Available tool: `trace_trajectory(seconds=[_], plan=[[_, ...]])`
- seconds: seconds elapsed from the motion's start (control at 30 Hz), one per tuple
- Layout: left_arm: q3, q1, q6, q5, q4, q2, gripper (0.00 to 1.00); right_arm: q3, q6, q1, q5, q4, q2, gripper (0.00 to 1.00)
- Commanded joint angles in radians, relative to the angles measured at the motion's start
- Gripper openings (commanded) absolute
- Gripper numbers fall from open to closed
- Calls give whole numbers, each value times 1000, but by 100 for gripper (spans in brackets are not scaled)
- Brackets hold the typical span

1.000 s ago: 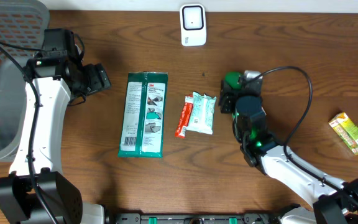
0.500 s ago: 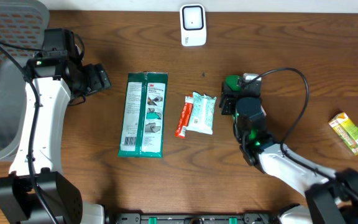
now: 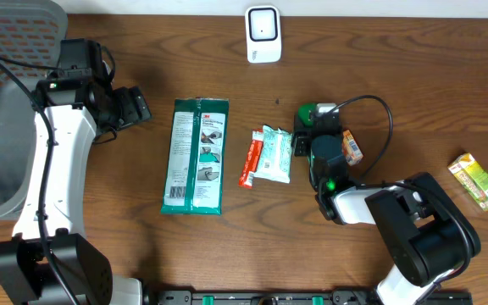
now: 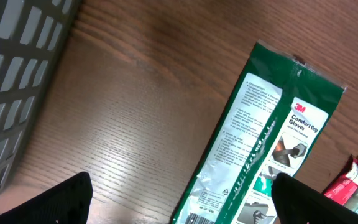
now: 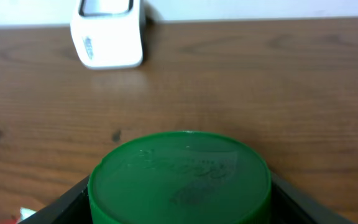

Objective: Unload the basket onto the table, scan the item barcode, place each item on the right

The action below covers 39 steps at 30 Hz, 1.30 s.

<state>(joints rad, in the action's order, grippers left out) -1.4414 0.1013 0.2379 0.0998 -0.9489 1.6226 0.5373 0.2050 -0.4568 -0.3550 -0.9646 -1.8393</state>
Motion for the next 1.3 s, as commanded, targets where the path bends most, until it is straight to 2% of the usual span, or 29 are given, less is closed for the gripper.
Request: trace_trajectory(seconds=[0.0,0.1,0.17,0.2,0.23,0.53,0.63,0.7,0.77,0.83,0.97,1.1,1.13,1.2,1.27], plan=[[-3,5,-6,2,-3,5,92,11,-24,13,-13,13,0,69],[-3,5,-6,2,-3,5,92,11,-24,13,-13,10,0,77],[-3,5,-6,2,-3,5,92,10,-24,10,0,14,0,88],[-3,5,-6,2,-3,5,92,10,-24,10,21,20,0,98],[-3,5,-6,2,-3,5,92,10,-24,10,40,23,1,99],[-3,5,-6,2,-3,5,92,10,-28,10,61,91,65,96],[-3,5,-6,2,-3,5,93,12,-75,11,84,135,149,92],[-3,5,-6,2,-3,5,92,32,-75,14,112,227,235,87],[-3,5,-6,2,-3,5,92,79,-63,23,128,370,321,83],[-3,5,-6,2,-3,5,92,167,-41,39,129,586,394,81],[-2,5,-6,2,-3,5,92,477,-26,104,238,1117,426,80],[-3,5,-6,2,-3,5,92,904,3,192,369,1640,307,80],[-3,5,-6,2,-3,5,92,1020,8,212,390,1760,257,82],[-3,5,-6,2,-3,5,93,1238,8,247,435,1954,146,99],[-3,5,-6,2,-3,5,92,1416,14,270,483,2079,38,99]])
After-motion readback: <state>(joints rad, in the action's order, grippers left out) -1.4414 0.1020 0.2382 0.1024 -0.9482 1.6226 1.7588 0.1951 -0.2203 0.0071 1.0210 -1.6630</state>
